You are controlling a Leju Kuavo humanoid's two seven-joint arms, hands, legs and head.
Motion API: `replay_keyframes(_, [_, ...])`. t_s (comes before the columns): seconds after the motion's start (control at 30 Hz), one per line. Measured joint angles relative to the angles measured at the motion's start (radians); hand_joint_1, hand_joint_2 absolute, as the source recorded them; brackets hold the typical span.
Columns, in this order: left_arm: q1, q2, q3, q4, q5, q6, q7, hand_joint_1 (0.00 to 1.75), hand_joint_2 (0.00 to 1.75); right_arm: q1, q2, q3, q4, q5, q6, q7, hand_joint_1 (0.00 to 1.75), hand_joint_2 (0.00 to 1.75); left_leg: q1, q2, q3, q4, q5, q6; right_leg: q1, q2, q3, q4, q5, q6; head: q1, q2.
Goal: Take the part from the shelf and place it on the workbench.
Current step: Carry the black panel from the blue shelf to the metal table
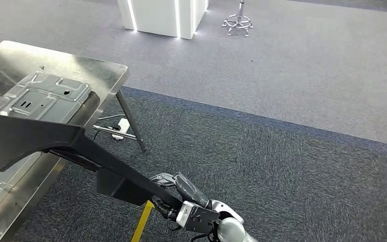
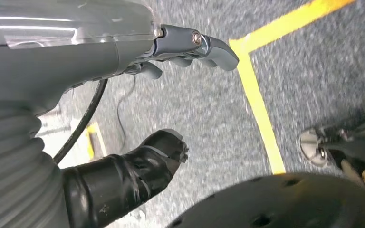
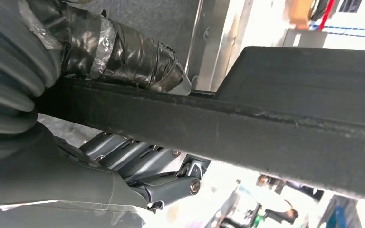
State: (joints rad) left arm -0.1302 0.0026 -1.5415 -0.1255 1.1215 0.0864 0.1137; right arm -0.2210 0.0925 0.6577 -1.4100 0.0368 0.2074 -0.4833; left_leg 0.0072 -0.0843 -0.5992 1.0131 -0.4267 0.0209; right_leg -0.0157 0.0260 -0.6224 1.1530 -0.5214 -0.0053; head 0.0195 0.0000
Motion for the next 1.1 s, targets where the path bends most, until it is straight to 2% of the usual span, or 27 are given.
replay_keyframes(0.03, [0.000, 0.000, 0.000, 0.000, 0.000, 0.000, 0.000, 0.00, 1.75, 0.000, 0.000, 0.000, -0.001, 0.000, 0.000, 0.000, 1.59, 1.75, 0.000, -0.011, -0.004, 0.007, -0.003, -0.005, -0.001, 0.016, 0.020, -0.049, 0.020, -0.001, 0.000, 0.000])
replay_keyframes(0.1, [0.000, 0.000, 0.000, 0.000, 0.000, -0.001, 0.000, 0.00, 1.75, -0.001, 0.000, 0.000, -0.001, -0.001, 0.001, 0.000, 1.59, 1.75, 0.001, -0.028, -0.012, 0.014, -0.006, -0.017, 0.001, 0.032, 0.033, -0.086, 0.025, -0.007, 0.000, 0.000])
replay_keyframes(0.17, [0.003, 0.000, 0.000, 0.000, 0.000, 0.000, 0.000, 0.00, 1.75, -0.002, 0.000, 0.000, -0.002, -0.001, 0.001, 0.000, 1.59, 1.75, 0.005, -0.037, -0.019, 0.013, -0.004, -0.029, 0.005, 0.014, 0.035, -0.091, 0.030, -0.018, 0.000, 0.000])
replay_keyframes(0.23, [0.004, 0.001, 0.000, 0.000, 0.000, 0.000, 0.000, 0.00, 1.75, -0.004, 0.003, 0.000, -0.003, -0.001, 0.001, 0.000, 1.59, 1.75, 0.004, 0.003, -0.035, 0.047, -0.025, -0.037, 0.003, -0.007, 0.041, -0.098, 0.034, -0.032, -0.001, 0.000])
replay_keyframes(0.3, [0.002, 0.001, 0.000, 0.000, 0.000, 0.000, 0.000, 0.00, 1.75, -0.004, 0.005, 0.000, -0.003, -0.002, 0.001, -0.001, 1.59, 1.75, 0.003, 0.058, -0.085, 0.155, -0.084, -0.044, 0.006, -0.032, 0.043, -0.102, 0.035, -0.040, -0.003, 0.000])
replay_keyframes(0.33, [0.001, 0.001, 0.000, 0.000, 0.000, 0.000, 0.000, 0.00, 1.75, -0.003, 0.005, 0.000, -0.003, -0.003, 0.001, 0.000, 1.59, 1.75, 0.004, 0.069, -0.118, 0.222, -0.114, -0.046, 0.008, -0.046, 0.043, -0.103, 0.034, -0.042, -0.003, 0.000])
replay_keyframes(0.37, [0.001, 0.001, 0.000, 0.000, 0.000, 0.000, 0.000, 0.00, 1.75, -0.002, 0.005, 0.000, -0.003, -0.003, 0.002, 0.000, 1.59, 1.75, 0.005, 0.074, -0.143, 0.274, -0.132, -0.048, 0.011, -0.059, 0.043, -0.102, 0.033, -0.044, -0.003, 0.000])
replay_keyframes(0.4, [0.002, 0.001, 0.000, 0.000, 0.000, 0.000, 0.000, 0.00, 1.75, -0.002, 0.005, 0.000, -0.003, -0.003, 0.002, 0.000, 1.59, 1.75, 0.005, 0.077, -0.152, 0.294, -0.132, -0.048, 0.013, -0.072, 0.043, -0.102, 0.031, -0.044, -0.003, 0.000])
replay_keyframes(0.43, [0.003, 0.001, 0.000, 0.000, 0.000, 0.000, 0.000, 0.00, 1.75, -0.002, 0.005, 0.000, -0.003, -0.003, 0.002, 0.000, 1.59, 1.75, 0.005, 0.079, -0.140, 0.272, -0.112, -0.046, 0.014, -0.085, 0.045, -0.102, 0.029, -0.044, -0.003, 0.000])
replay_keyframes(0.47, [0.003, 0.001, 0.000, 0.000, 0.000, 0.000, 0.000, 0.00, 1.75, -0.002, 0.005, 0.000, -0.003, -0.004, 0.002, 0.000, 1.59, 1.75, 0.003, 0.086, -0.108, 0.215, -0.080, -0.042, 0.015, -0.096, 0.047, -0.102, 0.027, -0.044, -0.003, 0.000])
replay_keyframes(0.53, [0.001, 0.002, 0.000, 0.000, 0.000, 0.000, 0.000, 0.00, 1.75, -0.006, 0.006, 0.000, -0.003, -0.007, 0.002, 0.001, 1.59, 1.75, -0.005, 0.123, -0.035, 0.074, -0.028, -0.027, 0.018, -0.117, 0.053, -0.103, 0.022, -0.040, -0.002, 0.000])
replay_keyframes(0.57, [-0.001, 0.003, 0.000, 0.000, 0.000, 0.000, 0.000, 0.00, 1.75, -0.009, 0.006, 0.000, -0.003, -0.008, 0.002, 0.002, 1.59, 1.75, -0.010, 0.138, -0.014, 0.031, -0.018, -0.020, 0.019, -0.125, 0.056, -0.104, 0.020, -0.036, -0.002, 0.000])
replay_keyframes(0.6, [-0.002, 0.003, 0.000, 0.000, 0.000, 0.001, 0.000, 0.00, 1.75, -0.012, 0.006, 0.000, -0.003, -0.011, 0.002, 0.004, 1.59, 1.75, -0.014, 0.144, -0.006, 0.011, -0.017, -0.014, 0.020, -0.133, 0.058, -0.105, 0.018, -0.031, -0.002, 0.000])
replay_keyframes(0.67, [-0.002, 0.005, 0.000, 0.000, 0.000, 0.001, 0.000, 0.00, 1.75, -0.019, 0.007, 0.000, -0.002, -0.016, 0.003, 0.007, 1.59, 1.75, -0.015, 0.125, -0.003, 0.003, -0.013, -0.004, 0.019, -0.146, 0.063, -0.109, 0.016, -0.020, -0.002, 0.000])
replay_keyframes(0.7, [-0.002, 0.005, 0.000, 0.000, 0.000, 0.000, 0.000, 0.00, 1.75, -0.024, 0.007, 0.000, -0.002, -0.018, 0.004, 0.009, 1.59, 1.75, -0.013, 0.115, 0.002, -0.006, -0.008, 0.000, 0.017, -0.135, 0.065, -0.106, 0.012, -0.014, -0.002, 0.000])
replay_keyframes(0.77, [-0.004, 0.006, 0.000, 0.000, -0.002, 0.000, 0.000, 0.00, 1.75, -0.033, 0.007, -0.002, -0.001, -0.021, 0.007, 0.010, 1.59, 1.75, -0.006, 0.094, 0.015, -0.022, 0.001, 0.009, 0.013, -0.083, 0.044, -0.053, -0.020, -0.005, -0.001, 0.000])
replay_keyframes(0.8, [-0.007, 0.006, -0.001, 0.000, -0.002, 0.000, -0.001, 0.00, 1.75, -0.036, 0.006, -0.003, 0.000, -0.023, 0.008, 0.011, 1.59, 1.75, -0.005, 0.084, 0.016, -0.024, 0.003, 0.012, 0.011, -0.054, 0.017, 0.004, -0.048, -0.002, -0.001, 0.000])
replay_keyframes(0.83, [-0.011, 0.006, -0.001, 0.000, -0.003, 0.000, -0.001, 0.00, 1.75, -0.037, 0.005, -0.004, 0.001, -0.024, 0.009, 0.011, 1.59, 1.75, -0.005, 0.073, 0.016, -0.024, 0.003, 0.014, 0.010, -0.038, -0.018, 0.069, -0.076, 0.000, -0.001, 0.000])
replay_keyframes(0.87, [-0.013, 0.007, -0.001, 0.000, -0.003, 0.000, -0.001, 0.00, 1.75, -0.037, 0.004, -0.004, 0.004, -0.024, 0.010, 0.012, 1.59, 1.75, -0.005, 0.060, 0.016, -0.023, 0.003, 0.015, 0.009, -0.032, -0.051, 0.126, -0.093, 0.003, -0.001, 0.000])
replay_keyframes(0.9, [-0.014, 0.007, -0.002, 0.000, -0.003, 0.000, -0.001, 0.00, 1.75, -0.037, 0.002, -0.005, 0.006, -0.024, 0.011, 0.012, 1.59, 1.75, -0.005, 0.046, 0.016, -0.020, 0.001, 0.014, 0.008, -0.030, -0.071, 0.155, -0.092, 0.006, -0.001, 0.000])
replay_keyframes(0.93, [-0.014, 0.008, -0.002, 0.000, -0.003, -0.001, 0.000, 0.00, 1.75, -0.037, 0.001, -0.005, 0.008, -0.024, 0.013, 0.013, 1.59, 1.75, -0.004, 0.032, 0.016, -0.017, -0.001, 0.013, 0.007, -0.028, -0.073, 0.145, -0.070, 0.007, -0.001, 0.000])
replay_keyframes(0.97, [-0.014, 0.008, -0.002, 0.000, -0.003, -0.002, 0.000, 0.00, 1.75, -0.038, 0.001, -0.005, 0.009, -0.024, 0.015, 0.013, 1.59, 1.75, -0.003, 0.017, 0.016, -0.011, -0.004, 0.010, 0.004, -0.023, -0.057, 0.097, -0.032, 0.008, -0.001, 0.000])
replay_keyframes(1.03, [-0.014, 0.007, -0.002, 0.000, -0.003, -0.003, -0.001, 0.00, 1.75, -0.041, 0.001, -0.005, 0.009, -0.024, 0.019, 0.013, 1.59, 1.75, -0.001, -0.008, 0.012, 0.005, -0.014, 0.001, -0.002, 0.011, -0.006, -0.029, 0.032, 0.009, -0.001, 0.000])
replay_keyframes(1.07, [-0.015, 0.007, -0.002, 0.000, -0.003, -0.003, -0.001, 0.00, 1.75, -0.042, 0.001, -0.005, 0.010, -0.024, 0.020, 0.013, 1.59, 1.75, -0.001, -0.019, 0.008, 0.011, -0.017, -0.004, -0.003, 0.027, 0.011, -0.070, 0.047, 0.008, -0.001, 0.000])
replay_keyframes(1.1, [-0.015, 0.007, -0.003, 0.000, -0.002, -0.003, -0.001, 0.00, 1.75, -0.043, 0.001, -0.005, 0.011, -0.024, 0.020, 0.013, 1.59, 1.75, 0.000, -0.028, 0.003, 0.015, -0.019, -0.010, -0.002, 0.038, 0.017, -0.086, 0.048, 0.006, -0.001, 0.000])
